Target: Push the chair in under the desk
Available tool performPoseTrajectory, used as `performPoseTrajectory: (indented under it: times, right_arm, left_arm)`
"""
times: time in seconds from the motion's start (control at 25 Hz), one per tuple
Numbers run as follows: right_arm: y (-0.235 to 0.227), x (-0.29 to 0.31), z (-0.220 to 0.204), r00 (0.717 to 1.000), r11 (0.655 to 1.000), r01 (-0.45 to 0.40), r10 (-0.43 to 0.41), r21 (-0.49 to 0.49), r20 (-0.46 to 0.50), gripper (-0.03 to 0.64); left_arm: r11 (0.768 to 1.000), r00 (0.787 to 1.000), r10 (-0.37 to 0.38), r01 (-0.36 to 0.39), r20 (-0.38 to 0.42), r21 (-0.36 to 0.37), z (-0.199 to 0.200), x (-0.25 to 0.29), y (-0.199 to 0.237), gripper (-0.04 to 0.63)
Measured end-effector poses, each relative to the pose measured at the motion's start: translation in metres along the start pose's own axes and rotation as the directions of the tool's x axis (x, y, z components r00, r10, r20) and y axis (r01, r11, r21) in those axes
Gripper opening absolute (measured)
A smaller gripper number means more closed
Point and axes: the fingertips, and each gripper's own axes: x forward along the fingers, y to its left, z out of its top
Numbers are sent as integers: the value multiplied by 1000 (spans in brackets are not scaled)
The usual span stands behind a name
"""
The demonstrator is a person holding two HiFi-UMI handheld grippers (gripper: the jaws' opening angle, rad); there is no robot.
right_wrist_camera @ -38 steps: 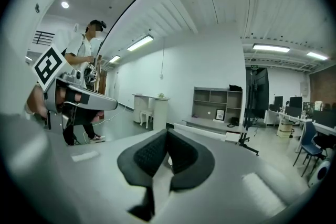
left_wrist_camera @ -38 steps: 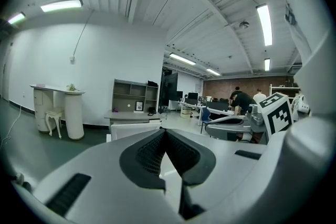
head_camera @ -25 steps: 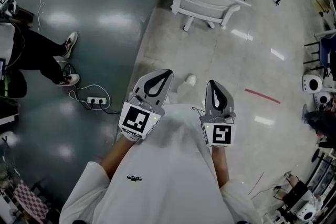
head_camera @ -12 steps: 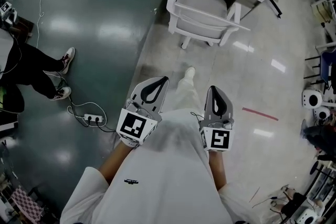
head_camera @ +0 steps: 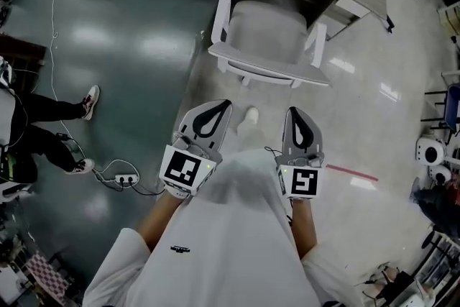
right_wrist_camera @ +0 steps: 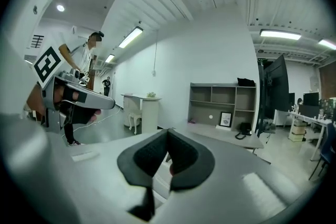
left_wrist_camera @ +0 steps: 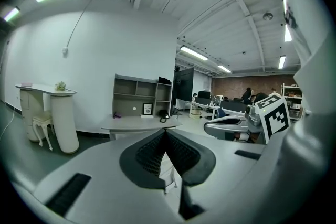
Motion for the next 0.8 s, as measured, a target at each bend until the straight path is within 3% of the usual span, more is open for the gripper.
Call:
performPoseTrajectory:
  times: [0.36, 0.8]
  right_arm:
    - [-83, 73, 2, 999, 999, -34, 33, 39, 17, 12]
    - [-95, 102, -3, 993, 993, -102, 99, 60, 58, 17]
  left_arm:
    - [998, 998, 59, -59, -35, 9, 28, 91, 13, 6]
    - [995, 995, 87, -84, -51, 56, 30, 115, 21, 6]
